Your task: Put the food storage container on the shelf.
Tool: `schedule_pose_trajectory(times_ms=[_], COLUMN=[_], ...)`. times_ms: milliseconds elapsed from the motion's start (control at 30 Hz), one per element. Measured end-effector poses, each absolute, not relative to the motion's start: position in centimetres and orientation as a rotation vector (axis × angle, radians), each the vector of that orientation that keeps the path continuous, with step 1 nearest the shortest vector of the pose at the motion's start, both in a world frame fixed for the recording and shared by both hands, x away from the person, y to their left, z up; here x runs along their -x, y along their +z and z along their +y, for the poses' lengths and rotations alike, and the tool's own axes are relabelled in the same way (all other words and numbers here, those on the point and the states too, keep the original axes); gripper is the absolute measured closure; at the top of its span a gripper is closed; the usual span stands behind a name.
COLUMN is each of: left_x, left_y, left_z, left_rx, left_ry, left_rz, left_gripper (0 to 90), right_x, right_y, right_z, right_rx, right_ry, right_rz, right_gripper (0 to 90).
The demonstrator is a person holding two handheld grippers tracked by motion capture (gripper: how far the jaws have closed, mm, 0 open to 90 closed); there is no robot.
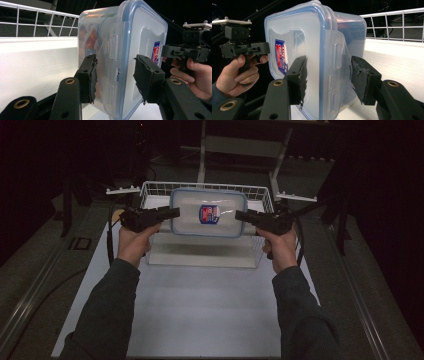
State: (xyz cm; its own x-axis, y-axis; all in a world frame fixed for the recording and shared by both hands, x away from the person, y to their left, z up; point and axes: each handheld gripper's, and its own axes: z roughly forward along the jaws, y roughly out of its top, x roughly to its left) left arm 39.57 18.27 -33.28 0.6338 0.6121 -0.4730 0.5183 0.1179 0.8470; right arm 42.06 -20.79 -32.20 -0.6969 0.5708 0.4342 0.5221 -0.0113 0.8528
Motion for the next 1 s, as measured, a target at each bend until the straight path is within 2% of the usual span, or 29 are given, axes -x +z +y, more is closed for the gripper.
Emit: schedule_pose_trajectory(times_ms=[533,800,933,1000], left_x=[-40.3,-40.4,-40.5,-40.5], left_y=[-33.5,-33.4,-33.7,-33.9], left_z=[18.0,17.6,17.2,17.2], left_rx=[-1.485,-1.497,-1.534,-1.509], left_ry=[0.066,0.126,0.149,0.153], left_rz=[1.031,1.068,1.091,1.096], left_gripper=[51.6,49.6,51.1,47.6], right_x=[-42.8,-43.2,-43.3,-43.4], right_y=[-32.3,-31.9,-31.8,-31.7], right_z=[-20.8,-20.4,-19.9,-19.8], right_rx=[-1.281,-1.275,-1.275,-1.283], right_ry=[1.872,1.809,1.723,1.670], right_rz=[2.142,2.127,2.127,2.105], right_gripper=[48.2,46.7,41.9,45.0])
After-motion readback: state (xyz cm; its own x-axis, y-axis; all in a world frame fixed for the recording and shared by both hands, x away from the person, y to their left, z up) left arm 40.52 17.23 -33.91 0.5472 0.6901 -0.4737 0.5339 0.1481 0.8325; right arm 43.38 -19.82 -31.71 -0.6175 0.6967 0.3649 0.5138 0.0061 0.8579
